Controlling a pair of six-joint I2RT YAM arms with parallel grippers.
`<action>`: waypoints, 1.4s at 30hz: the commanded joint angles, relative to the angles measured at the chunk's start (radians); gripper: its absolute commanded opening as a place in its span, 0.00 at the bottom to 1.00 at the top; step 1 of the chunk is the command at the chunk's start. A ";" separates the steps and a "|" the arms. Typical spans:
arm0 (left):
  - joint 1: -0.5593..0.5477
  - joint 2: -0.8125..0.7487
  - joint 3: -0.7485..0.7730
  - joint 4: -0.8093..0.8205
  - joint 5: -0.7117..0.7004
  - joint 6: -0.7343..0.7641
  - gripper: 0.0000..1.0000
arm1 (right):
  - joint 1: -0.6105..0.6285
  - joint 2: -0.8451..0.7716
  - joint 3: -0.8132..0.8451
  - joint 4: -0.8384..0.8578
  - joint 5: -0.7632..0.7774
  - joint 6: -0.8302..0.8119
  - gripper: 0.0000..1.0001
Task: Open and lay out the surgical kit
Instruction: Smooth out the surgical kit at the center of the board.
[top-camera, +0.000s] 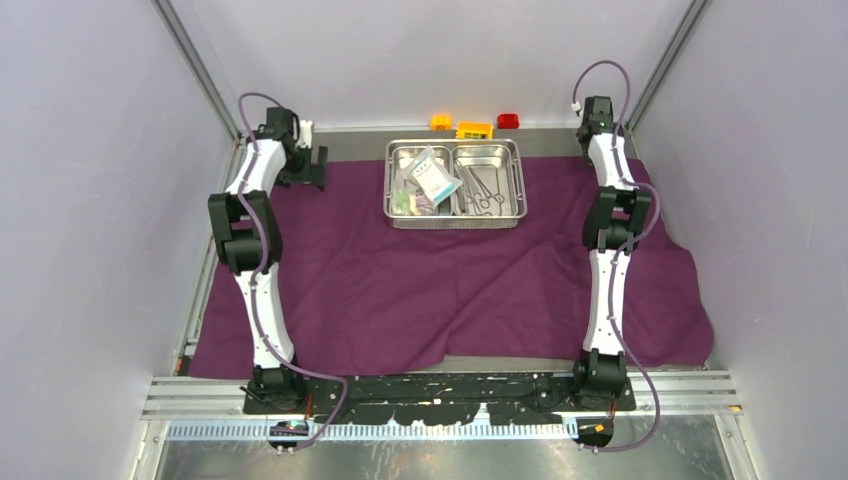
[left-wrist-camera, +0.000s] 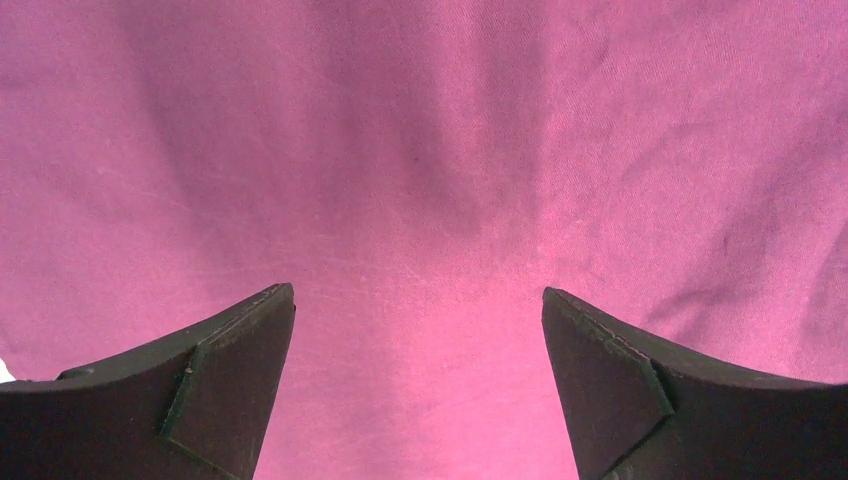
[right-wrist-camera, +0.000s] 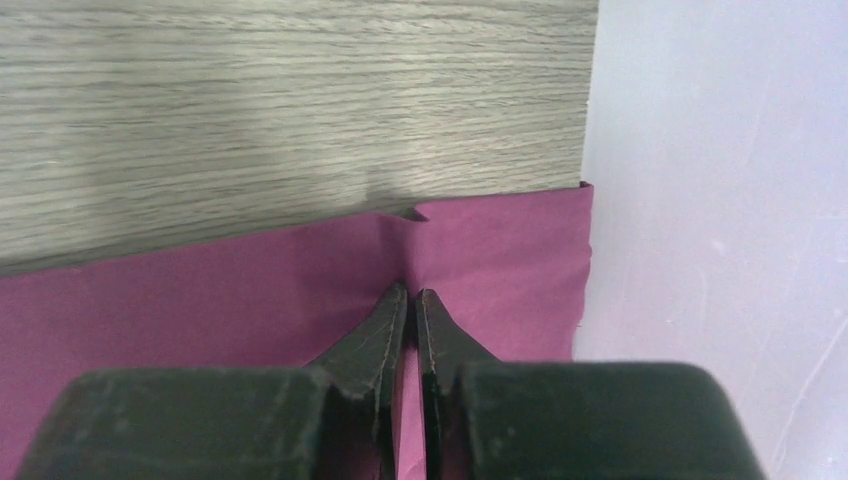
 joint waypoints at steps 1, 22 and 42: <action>0.005 -0.005 0.043 -0.012 -0.007 0.006 0.97 | -0.038 -0.004 0.030 0.073 0.104 -0.045 0.13; 0.020 0.251 0.301 -0.110 -0.112 0.023 0.96 | -0.035 -0.162 -0.090 -0.023 -0.152 0.178 0.54; 0.079 0.375 0.423 -0.215 -0.047 0.064 0.17 | -0.035 -0.258 -0.224 -0.047 -0.195 0.207 0.55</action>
